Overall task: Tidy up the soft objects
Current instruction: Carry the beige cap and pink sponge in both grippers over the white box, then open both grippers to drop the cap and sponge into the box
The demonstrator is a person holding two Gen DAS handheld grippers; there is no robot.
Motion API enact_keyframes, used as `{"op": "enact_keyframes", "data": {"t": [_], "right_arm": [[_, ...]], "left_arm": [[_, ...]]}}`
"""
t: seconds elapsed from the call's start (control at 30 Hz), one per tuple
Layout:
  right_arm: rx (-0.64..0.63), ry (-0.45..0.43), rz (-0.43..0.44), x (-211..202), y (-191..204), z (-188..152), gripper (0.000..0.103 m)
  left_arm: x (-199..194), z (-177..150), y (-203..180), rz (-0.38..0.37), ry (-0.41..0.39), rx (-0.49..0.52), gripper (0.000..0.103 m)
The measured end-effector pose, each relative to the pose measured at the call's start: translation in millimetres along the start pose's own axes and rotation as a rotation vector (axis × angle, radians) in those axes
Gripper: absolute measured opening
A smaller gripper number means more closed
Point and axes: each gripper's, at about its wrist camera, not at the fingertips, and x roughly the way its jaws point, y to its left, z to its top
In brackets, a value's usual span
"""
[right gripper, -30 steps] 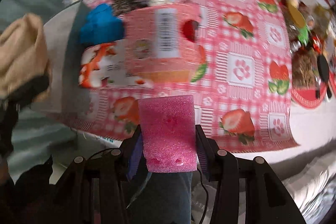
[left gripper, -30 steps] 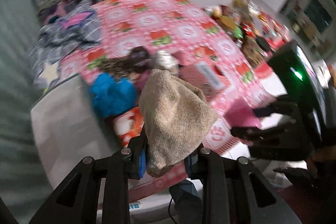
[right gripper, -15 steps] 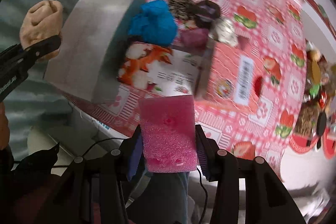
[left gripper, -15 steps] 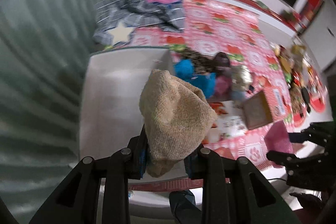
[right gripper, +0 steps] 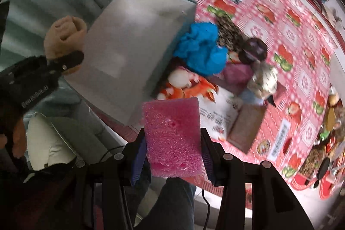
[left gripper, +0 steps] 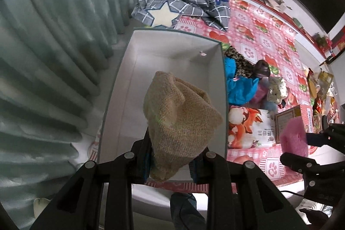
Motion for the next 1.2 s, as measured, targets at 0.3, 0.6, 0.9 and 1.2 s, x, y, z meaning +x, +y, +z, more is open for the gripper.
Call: {"op": "enact_keyframes", "data": {"t": [0.3,0.6,0.9,1.2], "right_arm": [[-0.021,-0.006,0.051,10,19,25,0.048],[-0.049,-0.010,0.079,16,35,41,0.048],[-0.061,0.000,0.095,22,42,49,0.048],[-0.062,0.012,0.106,26,47,54,0.048]], "left_arm": [[18,-2,10,0.029,0.061,-0.035,0.031],[27,-6,12,0.047,0.103,-0.047,0.031],[34,-8,16,0.046,0.132,-0.055,0.031],[38,-9,19,0.032,0.151,-0.075,0.031]]}}
